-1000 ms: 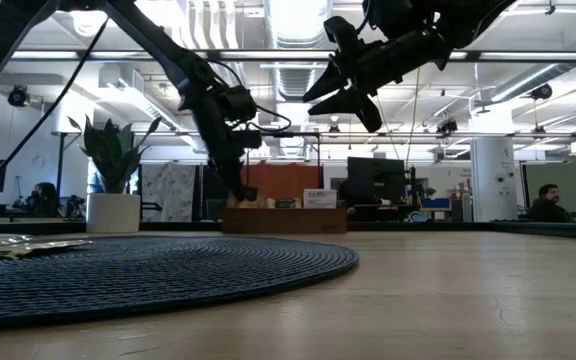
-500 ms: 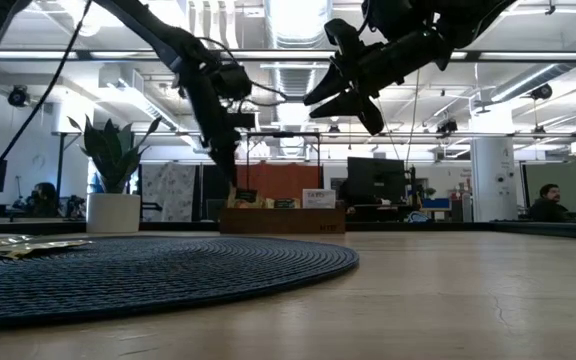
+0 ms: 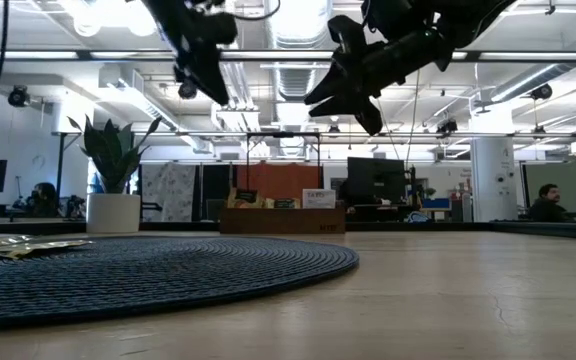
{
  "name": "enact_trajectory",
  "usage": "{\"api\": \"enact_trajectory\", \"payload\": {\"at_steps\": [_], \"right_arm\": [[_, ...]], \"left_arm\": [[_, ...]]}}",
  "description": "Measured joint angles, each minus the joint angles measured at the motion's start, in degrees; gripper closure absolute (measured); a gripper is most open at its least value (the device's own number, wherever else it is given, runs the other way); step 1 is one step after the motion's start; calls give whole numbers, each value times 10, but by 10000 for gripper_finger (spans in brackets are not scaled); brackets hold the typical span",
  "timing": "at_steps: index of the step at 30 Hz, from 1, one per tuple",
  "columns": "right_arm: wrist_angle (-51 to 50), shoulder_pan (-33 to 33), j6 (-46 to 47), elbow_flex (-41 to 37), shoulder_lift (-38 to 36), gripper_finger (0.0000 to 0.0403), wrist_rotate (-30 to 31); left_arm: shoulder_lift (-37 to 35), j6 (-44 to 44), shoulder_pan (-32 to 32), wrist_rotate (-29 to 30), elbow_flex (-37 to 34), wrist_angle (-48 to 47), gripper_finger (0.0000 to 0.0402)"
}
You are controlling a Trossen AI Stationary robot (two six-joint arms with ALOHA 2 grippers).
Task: Pick & Place Tea
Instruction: Put the yellow tea bag into the middle section of the wooden organizer
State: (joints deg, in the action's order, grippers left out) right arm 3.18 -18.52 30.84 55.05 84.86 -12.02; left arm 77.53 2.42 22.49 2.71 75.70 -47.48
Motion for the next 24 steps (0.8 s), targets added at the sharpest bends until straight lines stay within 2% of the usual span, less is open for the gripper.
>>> {"api": "enact_trajectory", "payload": {"at_steps": [7,12,16,21,24], "right_arm": [[0,39,-13,-1,0,306,-32],[0,90,-18,-1,0,312,-32],[-6,124,-20,-1,0,316,-32],[-34,160,-20,-2,0,315,-32],[-35,180,-11,-3,0,315,-31]], "left_arm": [[-63,-214,-150,74,-124,-2,328],[-72,-386,-271,83,-196,-3,328],[-66,-521,-362,82,-220,-18,329],[-61,-734,-456,74,-224,-101,333],[-62,-863,-499,47,-224,-150,333]]}}
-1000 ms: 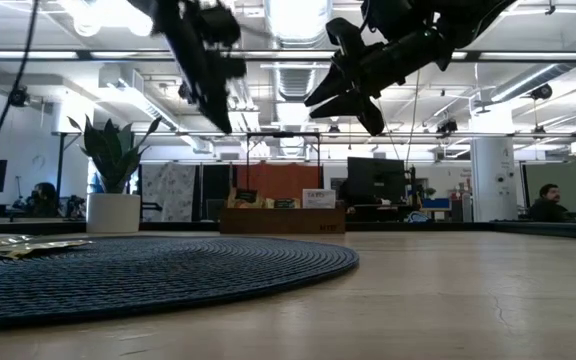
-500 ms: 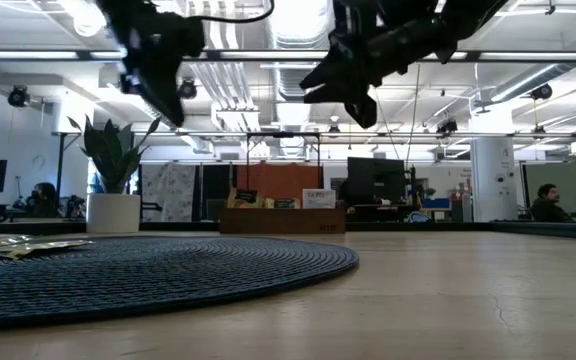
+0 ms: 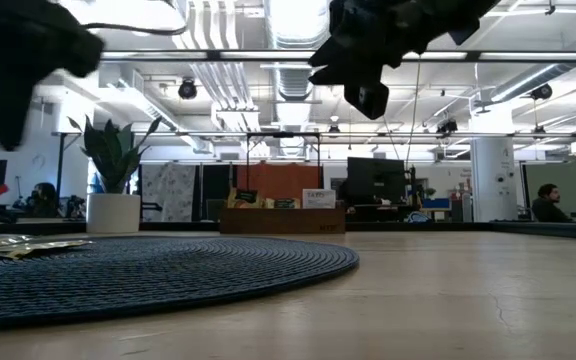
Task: Pick & Place Tea
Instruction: Put the yellow tea bag into the middle section of the wooden organizer
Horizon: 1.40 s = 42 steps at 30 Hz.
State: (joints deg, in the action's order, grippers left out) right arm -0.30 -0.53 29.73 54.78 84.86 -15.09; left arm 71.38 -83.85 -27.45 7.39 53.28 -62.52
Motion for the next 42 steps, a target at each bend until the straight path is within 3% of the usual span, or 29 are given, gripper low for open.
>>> {"api": "enact_trajectory", "payload": {"at_steps": [4,11,24,28,37,42], "right_arm": [[0,21,11,0,1,320,0],[1,46,69,0,1,317,44],[42,54,134,0,6,317,84],[40,54,144,0,5,312,125],[42,59,226,-1,29,317,138],[47,69,277,0,68,312,136]], "left_arm": [[0,-112,-43,-83,-2,-34,333],[2,-168,-66,-193,-37,-20,333],[5,-135,-69,-179,-173,157,333],[5,-115,-69,-166,-183,169,333],[5,-73,-68,-131,-192,176,333],[5,-61,-68,-69,-191,175,333]]}}
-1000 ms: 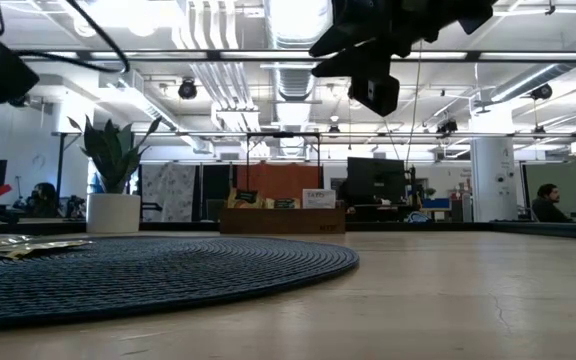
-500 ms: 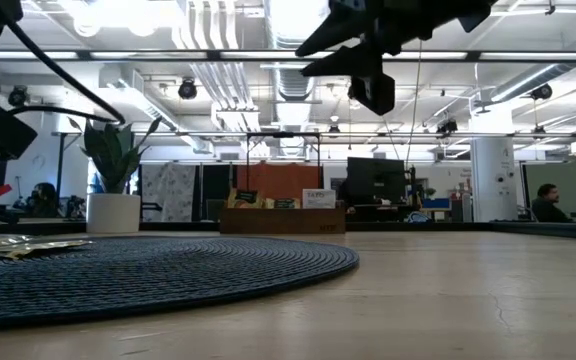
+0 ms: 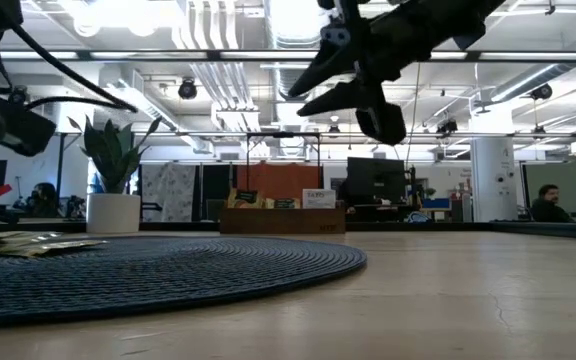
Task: Pick & Place Tea
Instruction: Put the yellow tea bag into the middle section of the wooden organizer
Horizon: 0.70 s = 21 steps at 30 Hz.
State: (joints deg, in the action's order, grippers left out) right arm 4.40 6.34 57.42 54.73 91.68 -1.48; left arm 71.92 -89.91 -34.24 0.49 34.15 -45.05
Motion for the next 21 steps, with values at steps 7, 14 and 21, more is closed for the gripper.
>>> {"api": "enact_trajectory", "payload": {"at_steps": [7,14,21], "right_arm": [[10,21,22,32,68,310,-9],[4,23,6,92,154,312,-33],[-54,16,-14,148,229,331,-36]], "left_arm": [[0,9,0,27,34,-16,333],[0,9,-4,63,86,-8,333],[6,3,-10,33,62,148,333]]}}
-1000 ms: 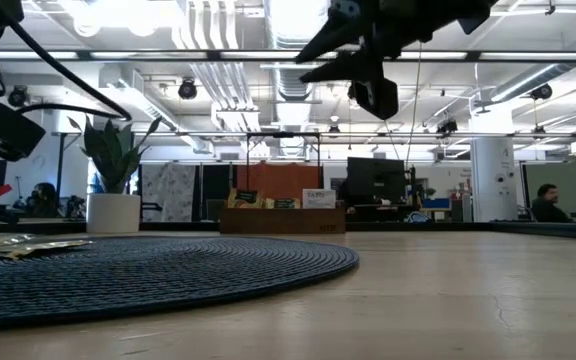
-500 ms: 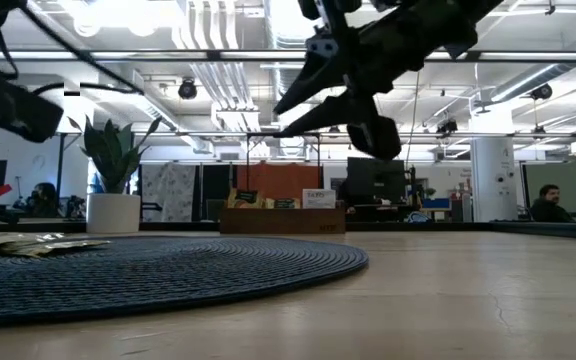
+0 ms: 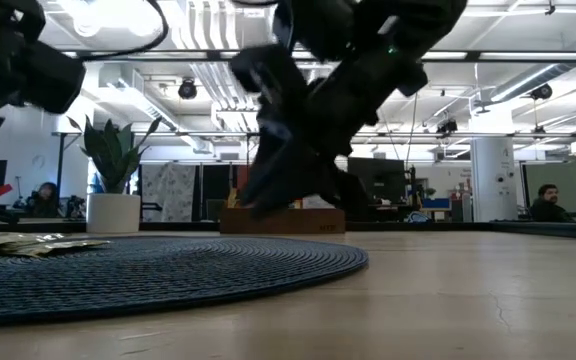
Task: Pick & Place Tea
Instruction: Put the yellow tea bag into the middle section of the wooden organizer
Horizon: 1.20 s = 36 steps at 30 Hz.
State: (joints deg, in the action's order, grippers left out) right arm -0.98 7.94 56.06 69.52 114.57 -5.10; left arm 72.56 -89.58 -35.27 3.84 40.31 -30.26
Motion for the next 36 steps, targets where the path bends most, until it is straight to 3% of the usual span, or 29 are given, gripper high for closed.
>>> {"api": "enact_trajectory", "payload": {"at_steps": [5,18,26,36], "right_arm": [[-85,-9,-24,15,19,341,5],[-126,11,-25,7,12,344,-31],[-127,45,8,5,10,344,-90],[-126,52,40,5,10,344,-120]], "left_arm": [[29,-61,-21,-8,-41,121,333],[134,-93,-42,0,-34,142,333],[139,-13,13,69,-35,124,333],[129,145,143,117,-36,103,333]]}}
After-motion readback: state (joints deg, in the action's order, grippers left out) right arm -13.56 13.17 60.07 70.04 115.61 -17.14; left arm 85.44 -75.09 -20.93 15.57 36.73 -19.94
